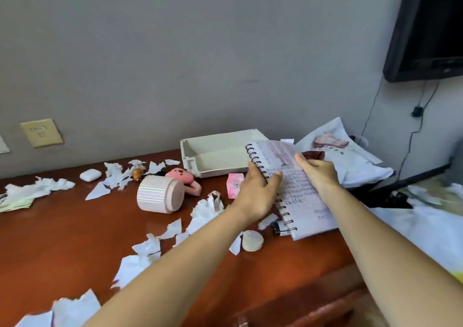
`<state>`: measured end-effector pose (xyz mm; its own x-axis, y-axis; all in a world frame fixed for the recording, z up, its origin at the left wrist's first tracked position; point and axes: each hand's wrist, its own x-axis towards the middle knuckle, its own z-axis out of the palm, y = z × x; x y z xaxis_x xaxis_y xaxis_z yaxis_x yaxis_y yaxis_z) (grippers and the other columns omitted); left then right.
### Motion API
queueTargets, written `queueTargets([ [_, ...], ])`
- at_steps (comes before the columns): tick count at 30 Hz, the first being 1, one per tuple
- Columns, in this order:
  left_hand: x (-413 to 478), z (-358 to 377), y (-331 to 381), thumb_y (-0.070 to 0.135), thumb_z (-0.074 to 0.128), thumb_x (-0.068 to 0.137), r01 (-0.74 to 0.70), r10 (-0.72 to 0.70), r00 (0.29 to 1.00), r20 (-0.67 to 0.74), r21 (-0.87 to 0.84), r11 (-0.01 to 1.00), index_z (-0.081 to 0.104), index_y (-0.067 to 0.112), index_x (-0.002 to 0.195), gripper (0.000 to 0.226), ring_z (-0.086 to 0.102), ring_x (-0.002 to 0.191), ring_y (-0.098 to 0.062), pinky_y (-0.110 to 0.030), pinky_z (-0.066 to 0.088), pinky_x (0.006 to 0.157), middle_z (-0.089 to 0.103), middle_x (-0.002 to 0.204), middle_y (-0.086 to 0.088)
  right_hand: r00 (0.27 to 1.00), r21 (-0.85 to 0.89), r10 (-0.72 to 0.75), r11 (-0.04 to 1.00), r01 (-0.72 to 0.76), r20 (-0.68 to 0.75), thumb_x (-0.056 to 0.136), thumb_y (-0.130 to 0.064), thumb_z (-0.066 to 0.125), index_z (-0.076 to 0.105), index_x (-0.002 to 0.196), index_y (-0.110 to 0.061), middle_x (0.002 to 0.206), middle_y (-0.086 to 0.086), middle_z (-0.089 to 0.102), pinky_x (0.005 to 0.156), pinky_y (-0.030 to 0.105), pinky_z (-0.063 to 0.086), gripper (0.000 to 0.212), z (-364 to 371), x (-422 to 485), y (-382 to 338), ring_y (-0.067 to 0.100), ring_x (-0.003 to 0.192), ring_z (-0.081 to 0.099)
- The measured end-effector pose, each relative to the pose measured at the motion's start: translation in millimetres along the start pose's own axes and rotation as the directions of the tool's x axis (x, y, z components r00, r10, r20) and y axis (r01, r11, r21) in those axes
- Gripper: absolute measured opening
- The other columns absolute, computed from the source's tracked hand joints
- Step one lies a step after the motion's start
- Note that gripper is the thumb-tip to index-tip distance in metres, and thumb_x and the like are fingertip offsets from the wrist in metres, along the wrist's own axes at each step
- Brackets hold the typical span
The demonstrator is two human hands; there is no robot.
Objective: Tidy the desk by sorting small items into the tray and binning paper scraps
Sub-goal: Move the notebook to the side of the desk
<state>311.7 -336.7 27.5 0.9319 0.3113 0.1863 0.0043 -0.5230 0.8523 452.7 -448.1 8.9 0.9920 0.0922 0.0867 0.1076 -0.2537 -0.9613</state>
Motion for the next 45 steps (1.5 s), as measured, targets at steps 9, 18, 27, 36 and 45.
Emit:
queueTargets([
  [9, 13, 71, -11, 0.066, 0.017, 0.091, -0.081, -0.069, 0.956, 0.284, 0.485, 0.871, 0.015, 0.022, 0.152, 0.075, 0.002, 0.149, -0.019, -0.042, 0.004, 0.12, 0.009, 0.16, -0.005, 0.994, -0.153, 0.049, 0.986, -0.063, -0.094, 0.082, -0.044, 0.067, 0.048, 0.049, -0.013, 0.056, 0.006, 0.051, 0.061, 0.031, 0.039, 0.049, -74, 38, 40, 0.025, 0.067, 0.051],
  [18, 20, 68, -22, 0.063, 0.034, 0.09, -0.145, -0.204, 0.905, 0.373, 0.723, 0.675, 0.01, 0.02, 0.152, 0.079, 0.001, 0.149, -0.017, -0.043, 0.007, 0.118, 0.002, 0.161, 0.001, 0.992, -0.394, 0.089, 0.912, -0.118, -0.093, 0.088, -0.049, 0.055, 0.059, 0.073, -0.013, 0.074, 0.006, 0.057, 0.068, 0.03, 0.042, 0.039, -84, 60, 62, 0.029, 0.079, 0.056],
  [27, 26, 43, -38, 0.056, 0.03, 0.095, -0.01, -0.261, 0.933, 0.246, 0.745, 0.667, 0.012, 0.014, 0.152, 0.073, 0.004, 0.149, -0.017, -0.04, 0.01, 0.119, 0.006, 0.161, -0.003, 1.0, -0.561, 0.031, 0.827, -0.023, 0.005, 0.093, -0.048, 0.049, 0.068, 0.095, -0.016, 0.088, 0.007, 0.065, 0.07, 0.03, 0.043, 0.037, -46, 54, 62, 0.029, 0.084, 0.059],
  [36, 32, 29, -53, 0.038, 0.027, 0.1, 0.044, -0.232, 0.964, 0.132, 0.78, 0.625, 0.011, 0.007, 0.149, 0.061, 0.017, 0.147, -0.024, -0.043, 0.025, 0.113, 0.017, 0.158, -0.011, 0.997, -0.697, -0.05, 0.717, -0.002, -0.055, 0.091, -0.051, 0.05, 0.068, 0.095, -0.017, 0.102, 0.013, 0.066, 0.07, 0.03, 0.039, 0.039, -9, 33, 60, 0.034, 0.098, 0.06],
  [45, 29, 32, -53, 0.071, 0.024, 0.087, -0.025, -0.197, 0.962, 0.19, 0.779, 0.626, 0.003, 0.023, 0.152, 0.084, 0.002, 0.149, -0.021, -0.044, 0.013, 0.119, 0.0, 0.161, -0.003, 1.0, -0.728, 0.0, 0.686, -0.014, -0.019, 0.086, -0.043, 0.06, 0.068, 0.105, -0.014, 0.118, 0.008, 0.063, 0.084, 0.034, 0.045, 0.035, 10, 43, 37, 0.031, 0.112, 0.054],
])
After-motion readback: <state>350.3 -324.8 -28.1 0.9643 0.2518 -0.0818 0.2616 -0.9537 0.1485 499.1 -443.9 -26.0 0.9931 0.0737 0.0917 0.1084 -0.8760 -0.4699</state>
